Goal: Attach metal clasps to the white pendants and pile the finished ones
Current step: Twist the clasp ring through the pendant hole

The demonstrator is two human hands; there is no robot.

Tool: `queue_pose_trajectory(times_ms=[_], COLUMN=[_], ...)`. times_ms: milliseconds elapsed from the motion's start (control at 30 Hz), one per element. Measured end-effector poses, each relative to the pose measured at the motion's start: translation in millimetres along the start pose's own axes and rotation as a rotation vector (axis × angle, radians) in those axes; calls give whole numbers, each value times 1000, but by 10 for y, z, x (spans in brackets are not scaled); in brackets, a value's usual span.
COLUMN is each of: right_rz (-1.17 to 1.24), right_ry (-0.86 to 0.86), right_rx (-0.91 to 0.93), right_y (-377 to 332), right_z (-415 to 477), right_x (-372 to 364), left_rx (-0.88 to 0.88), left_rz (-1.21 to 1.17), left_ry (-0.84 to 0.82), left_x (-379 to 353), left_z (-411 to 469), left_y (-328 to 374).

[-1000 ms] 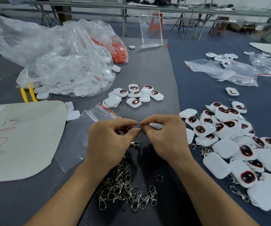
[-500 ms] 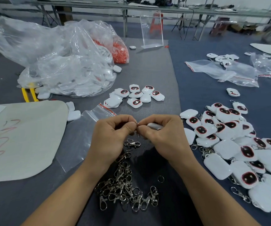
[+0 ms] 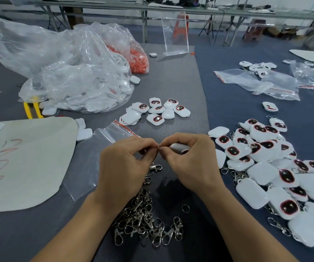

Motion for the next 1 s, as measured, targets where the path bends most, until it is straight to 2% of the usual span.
queue_pose_trajectory(times_ms=[67, 167, 267, 333, 533, 600, 767, 867, 1000], right_rz=[47, 57, 35, -3, -92, -89, 105, 206, 226], right_ry=[6, -4, 1, -10, -29, -22, 20, -36, -128], right_rx=[-33, -65, -77, -59, -12, -18, -153, -232, -289], right_y=[0, 5, 13, 19, 30, 40, 89, 114, 147], right_z=[8, 28, 29, 16, -4, -3, 58, 84, 84], right_x=[6, 15, 4, -12, -12, -21, -39, -26, -38], left_rx=[87, 273, 335, 299, 18, -6, 351, 426, 434], left_rz=[-43, -242, -332, -285, 4, 44, -188, -282, -337], left_ry=[-8, -83, -72, -60, -42, -11, -10, -60, -130], left_x=[-23, -76, -84, -80, -31, -31, -71, -98, -116], left_z=[5, 18, 30, 27, -7, -19, 1, 23, 17], left_y=[-10, -53, -49, -27, 41, 64, -36, -79, -75])
Point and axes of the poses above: each hand's wrist, its own z-axis towards the middle knuckle, its own x-axis out of the back of the hand, y = z × x, the point moved 2 cm from there along z, towards the middle knuckle, and after that the axes turned 5 degrees about y, right-handed, at the moved point
